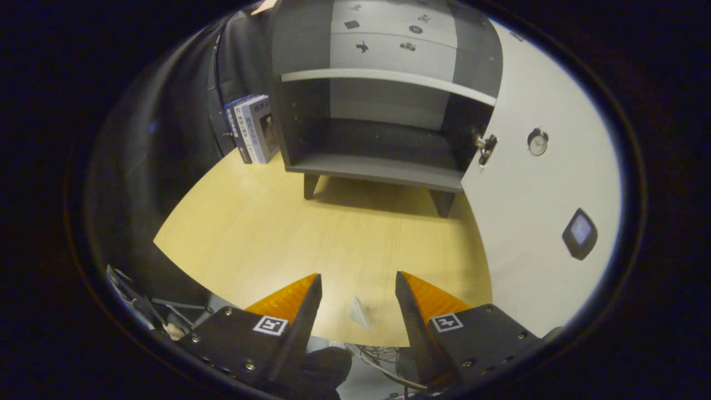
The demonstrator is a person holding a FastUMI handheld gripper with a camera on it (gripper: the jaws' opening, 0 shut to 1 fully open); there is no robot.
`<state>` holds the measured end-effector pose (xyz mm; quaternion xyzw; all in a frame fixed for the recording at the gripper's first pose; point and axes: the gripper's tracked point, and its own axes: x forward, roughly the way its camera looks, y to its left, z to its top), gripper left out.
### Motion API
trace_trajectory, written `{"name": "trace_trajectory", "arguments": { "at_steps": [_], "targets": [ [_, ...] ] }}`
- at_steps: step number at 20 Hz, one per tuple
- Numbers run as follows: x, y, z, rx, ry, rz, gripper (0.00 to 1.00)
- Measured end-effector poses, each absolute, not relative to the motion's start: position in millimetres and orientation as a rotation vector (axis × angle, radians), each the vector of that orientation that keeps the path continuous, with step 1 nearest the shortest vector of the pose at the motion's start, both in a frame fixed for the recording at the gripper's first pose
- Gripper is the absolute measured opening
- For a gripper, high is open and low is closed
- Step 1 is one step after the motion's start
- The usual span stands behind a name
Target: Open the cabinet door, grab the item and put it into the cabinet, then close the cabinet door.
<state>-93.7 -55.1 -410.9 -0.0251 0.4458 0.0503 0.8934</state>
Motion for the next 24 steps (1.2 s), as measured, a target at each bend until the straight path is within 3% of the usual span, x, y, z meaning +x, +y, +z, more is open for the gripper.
{"name": "trace_trajectory", "arguments": {
  "at_steps": [9,13,16,17,19,24],
  "targets": [
    [-116.5,-50.0,-504.0,-0.092,1.101,0.152,0.79],
    [-124.5,-53.2,-526.6,-0.097,1.138,0.16,0.74],
    [-124.4,-53.6,-538.8,-0.09,1.153,0.161,0.57],
    [-122.2,-58.4,-534.0,-0.103,1.154,0.155,0.57],
    [-120.7,-57.9,-541.6,-0.083,1.15,0.148,0.35],
    [-115.7,-58.7,-536.6,-0.127,1.124,0.14,0.29]
  ]
}}
